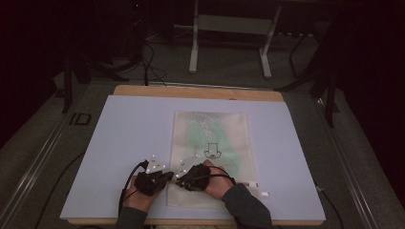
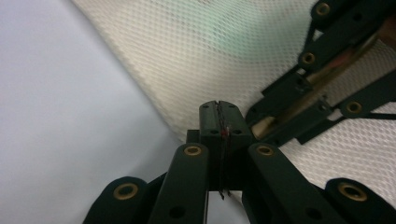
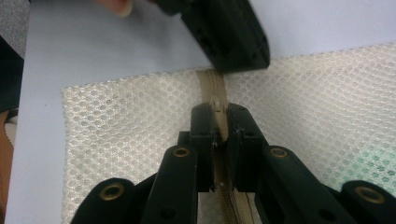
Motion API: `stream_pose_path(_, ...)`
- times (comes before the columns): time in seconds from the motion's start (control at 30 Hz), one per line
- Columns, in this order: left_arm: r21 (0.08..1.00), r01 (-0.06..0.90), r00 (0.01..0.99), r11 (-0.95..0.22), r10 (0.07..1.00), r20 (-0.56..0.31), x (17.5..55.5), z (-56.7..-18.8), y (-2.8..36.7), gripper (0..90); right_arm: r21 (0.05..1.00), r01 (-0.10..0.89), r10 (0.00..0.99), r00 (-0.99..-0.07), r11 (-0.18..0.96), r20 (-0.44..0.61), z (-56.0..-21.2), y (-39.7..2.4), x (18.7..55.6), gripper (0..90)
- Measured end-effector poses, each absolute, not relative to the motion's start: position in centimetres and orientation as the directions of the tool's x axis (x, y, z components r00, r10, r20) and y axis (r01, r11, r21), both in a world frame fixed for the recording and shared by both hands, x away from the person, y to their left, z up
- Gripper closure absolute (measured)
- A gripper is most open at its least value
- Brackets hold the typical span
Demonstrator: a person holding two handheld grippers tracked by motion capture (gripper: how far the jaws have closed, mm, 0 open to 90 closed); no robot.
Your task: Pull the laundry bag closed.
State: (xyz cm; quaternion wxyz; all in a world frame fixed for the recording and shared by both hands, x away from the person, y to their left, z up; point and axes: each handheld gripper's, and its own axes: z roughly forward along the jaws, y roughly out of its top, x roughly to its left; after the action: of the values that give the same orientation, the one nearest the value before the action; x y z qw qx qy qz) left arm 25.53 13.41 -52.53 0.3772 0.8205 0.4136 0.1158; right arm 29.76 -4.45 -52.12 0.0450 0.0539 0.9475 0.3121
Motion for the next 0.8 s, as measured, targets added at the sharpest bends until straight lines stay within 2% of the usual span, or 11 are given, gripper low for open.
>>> stream_pose_path(0.1, 0.698, 0.604, 0.63, -0.385, 0.767, -0.122, 25.62, -52.82, 13.12, 88.8, 0.599, 0.085, 0.137, -0.99, 0.796, -0.042, -52.14, -4.4, 29.82, 82.5)
stream_pose_path(0.27, 0.678, 0.632, 0.631, -0.374, 0.757, -0.17, 25.92, -53.2, 13.25, 89.2, 0.599, 0.077, 0.127, -0.991, 0.797, -0.043, -52.16, -4.52, 29.84, 82.4)
stream_pose_path(0.47, 0.666, 0.626, 0.636, -0.406, 0.76, -0.135, 25.85, -53.06, 12.78, 89.5, 0.584, 0.058, 0.114, -0.992, 0.809, -0.06, -52.03, -4.43, 29.68, 82.5)
stream_pose_path(0.8, 0.666, 0.623, 0.641, -0.41, 0.756, -0.133, 25.86, -53.08, 12.79, 89.5, 0.552, 0.032, 0.092, -0.992, 0.833, -0.082, -51.71, -4.5, 29.49, 82.5)
